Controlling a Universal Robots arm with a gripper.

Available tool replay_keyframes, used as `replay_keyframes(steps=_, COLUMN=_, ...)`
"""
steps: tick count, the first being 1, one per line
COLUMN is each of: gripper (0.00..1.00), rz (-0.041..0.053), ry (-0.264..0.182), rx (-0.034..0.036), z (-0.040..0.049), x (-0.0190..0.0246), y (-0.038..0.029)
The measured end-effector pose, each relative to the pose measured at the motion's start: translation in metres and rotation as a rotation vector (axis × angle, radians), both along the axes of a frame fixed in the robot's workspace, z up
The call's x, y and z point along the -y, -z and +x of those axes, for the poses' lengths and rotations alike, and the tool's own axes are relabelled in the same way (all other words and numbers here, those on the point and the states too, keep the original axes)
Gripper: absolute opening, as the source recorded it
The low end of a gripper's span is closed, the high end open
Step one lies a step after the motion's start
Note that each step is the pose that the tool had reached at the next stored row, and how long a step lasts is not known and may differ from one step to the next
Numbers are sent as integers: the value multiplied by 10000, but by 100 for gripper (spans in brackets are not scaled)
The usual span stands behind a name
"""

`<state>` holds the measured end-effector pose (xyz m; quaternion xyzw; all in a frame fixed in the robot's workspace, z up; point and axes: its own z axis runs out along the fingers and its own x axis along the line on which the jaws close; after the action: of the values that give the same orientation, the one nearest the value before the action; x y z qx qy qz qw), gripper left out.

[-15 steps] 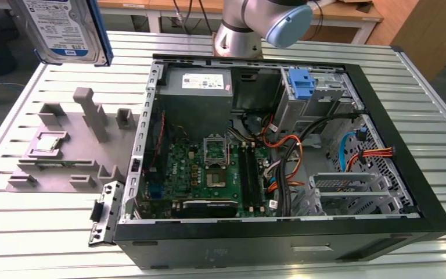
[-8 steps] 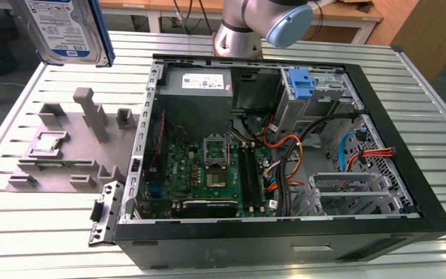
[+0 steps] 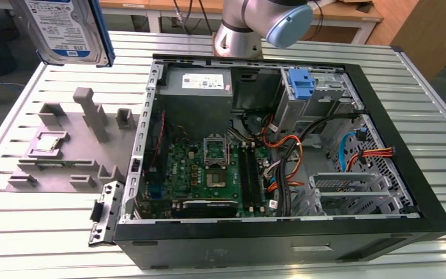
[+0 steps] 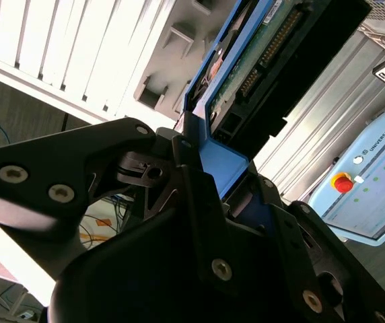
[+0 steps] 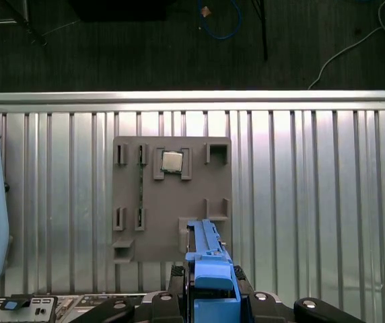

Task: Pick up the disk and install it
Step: 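Pick up the disk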

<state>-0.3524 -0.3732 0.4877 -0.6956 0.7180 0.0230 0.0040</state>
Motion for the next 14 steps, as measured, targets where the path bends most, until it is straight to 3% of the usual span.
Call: replay_keyframes(steps=14, gripper=37, rz=-1, ry=0, rx=0, z=42, x=3, y=0)
